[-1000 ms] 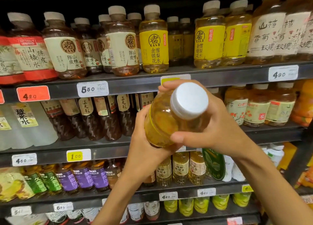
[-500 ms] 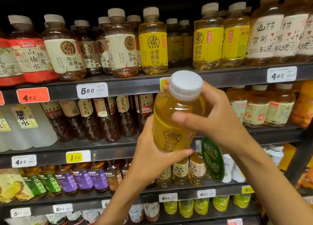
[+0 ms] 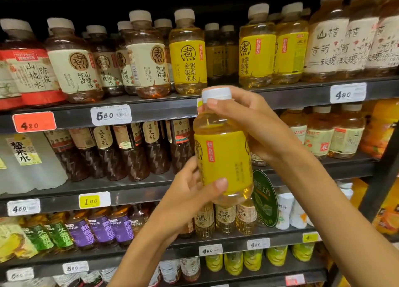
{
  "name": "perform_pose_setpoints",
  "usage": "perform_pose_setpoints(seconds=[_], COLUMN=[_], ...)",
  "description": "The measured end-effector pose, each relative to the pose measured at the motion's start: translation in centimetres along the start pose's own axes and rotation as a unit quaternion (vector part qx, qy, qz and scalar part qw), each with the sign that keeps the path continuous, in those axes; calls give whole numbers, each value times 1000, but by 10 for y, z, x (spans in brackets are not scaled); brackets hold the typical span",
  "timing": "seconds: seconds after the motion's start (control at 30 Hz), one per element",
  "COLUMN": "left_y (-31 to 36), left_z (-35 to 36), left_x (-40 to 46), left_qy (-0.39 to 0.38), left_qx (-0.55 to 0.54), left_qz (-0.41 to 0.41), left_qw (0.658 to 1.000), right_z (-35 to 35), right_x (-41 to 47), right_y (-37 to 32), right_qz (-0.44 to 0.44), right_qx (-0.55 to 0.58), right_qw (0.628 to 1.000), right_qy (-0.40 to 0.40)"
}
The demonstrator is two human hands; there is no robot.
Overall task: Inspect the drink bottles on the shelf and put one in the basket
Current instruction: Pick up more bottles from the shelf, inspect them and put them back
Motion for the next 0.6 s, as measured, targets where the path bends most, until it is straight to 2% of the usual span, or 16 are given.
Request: perform_pose_setpoints(seconds=[0.1, 0.23, 0.3, 0.47, 0.6], left_y=[7, 5, 2, -7, -20], left_z=[3, 0, -1, 5, 8], left_x=[3, 5, 4, -2, -4], left_qy=[44, 118, 107, -6, -1], left_qx=[51, 55, 32, -84, -194], left_qz=[19, 32, 23, -42, -91], left_qw=[998, 991, 994, 996, 977], right_z=[-7, -4, -4, -8, 6], right_x=[1, 2, 3, 6, 7], right_y=[-5, -1, -1, 6, 20], right_qz=[-6, 29, 46, 83, 102], right_qx=[-48, -87, -76, 16, 91], right_qw=[995, 992, 994, 996, 990], right_qy=[83, 91, 60, 32, -38])
Point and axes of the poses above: each hand's wrist, its own x-axis towards the middle knuckle, its own z-axis out of the palm, y = z × x, the point moved 9 cm from there along x, towards the middle knuckle, and after that the axes turned 5 degrees about -x, right-handed, at the moved point
